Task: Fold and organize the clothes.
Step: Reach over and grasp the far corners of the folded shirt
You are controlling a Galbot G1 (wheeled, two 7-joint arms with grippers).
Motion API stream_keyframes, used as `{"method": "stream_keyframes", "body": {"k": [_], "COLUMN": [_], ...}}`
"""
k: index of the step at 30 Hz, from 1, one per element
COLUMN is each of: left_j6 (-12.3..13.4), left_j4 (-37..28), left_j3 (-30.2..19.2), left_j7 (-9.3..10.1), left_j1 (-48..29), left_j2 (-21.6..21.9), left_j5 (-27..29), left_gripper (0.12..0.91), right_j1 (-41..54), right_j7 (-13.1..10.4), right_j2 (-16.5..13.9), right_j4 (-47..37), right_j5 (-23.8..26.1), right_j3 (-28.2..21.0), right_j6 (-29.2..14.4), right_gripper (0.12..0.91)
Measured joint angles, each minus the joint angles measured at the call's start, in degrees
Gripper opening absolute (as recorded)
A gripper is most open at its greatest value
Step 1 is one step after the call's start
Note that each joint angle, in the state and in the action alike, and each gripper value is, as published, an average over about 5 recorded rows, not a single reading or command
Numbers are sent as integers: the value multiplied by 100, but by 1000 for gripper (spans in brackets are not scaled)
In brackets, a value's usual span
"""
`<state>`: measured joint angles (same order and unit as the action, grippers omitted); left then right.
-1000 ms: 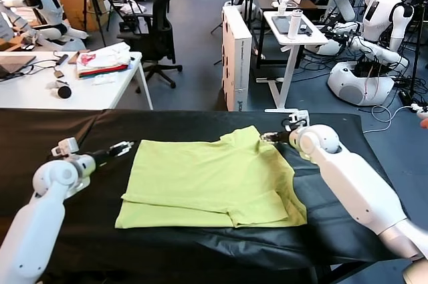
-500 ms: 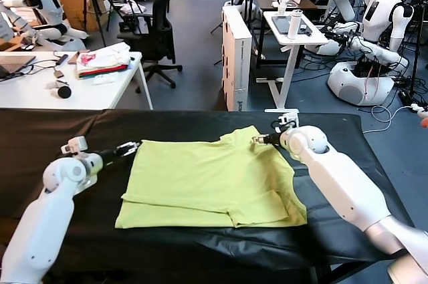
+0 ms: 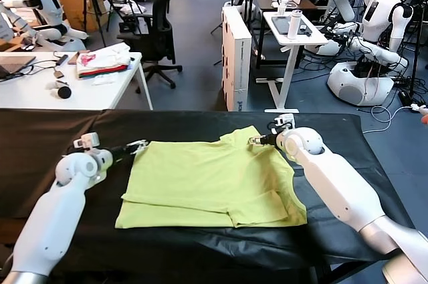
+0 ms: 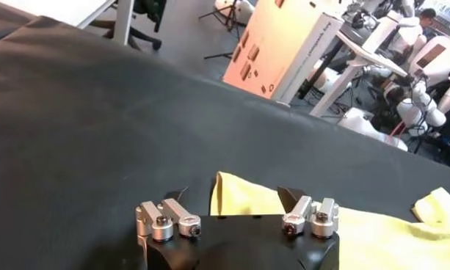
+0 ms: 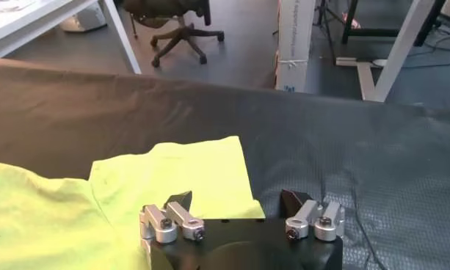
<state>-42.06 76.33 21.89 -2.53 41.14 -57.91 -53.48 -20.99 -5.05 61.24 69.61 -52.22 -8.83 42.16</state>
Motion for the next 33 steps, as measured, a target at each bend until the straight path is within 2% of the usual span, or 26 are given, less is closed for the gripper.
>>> {"method": "stream_keyframes", "body": {"k": [3,5,8,11,16,19,24,33], "left_j6": [0,0,-1,-5,-18,30,151,173], "left_j4": [-52,-75,-87,-91,-93,-90,-51,238], "left_j3": [-38,-56,-74,-86,-97,-101,-91,102], "left_j7": [-1,0,-1,-2,-11,-20,-21,23], "left_j1": [-50,-72,-87,-90,-89,-85,-79,103], "left_j2": [-26,-40,-49,-53,-62,-65,-68,32], "left_j5": [47,66,74,84,125,155,163,18], "left_gripper": [899,881,825,698,384,249,196,189], "right_j1": [-4,-4,-2,-1,-13,-29,-81,-253], "right_j7": [-4,-7,-11,-13,-11,-8,19,145], "right_j2": [3,2,-3,-7,-5,-1,2,-132], "right_j4": [-5,-9,-18,-22,-13,2,45,348], "right_j5": [3,6,8,8,13,20,42,60], "right_j3": [4,8,13,16,18,24,94,344], "right_j6": [0,-1,-2,-2,-2,-1,2,15], "right_gripper": [890,828,685,550,297,166,140,140]}}
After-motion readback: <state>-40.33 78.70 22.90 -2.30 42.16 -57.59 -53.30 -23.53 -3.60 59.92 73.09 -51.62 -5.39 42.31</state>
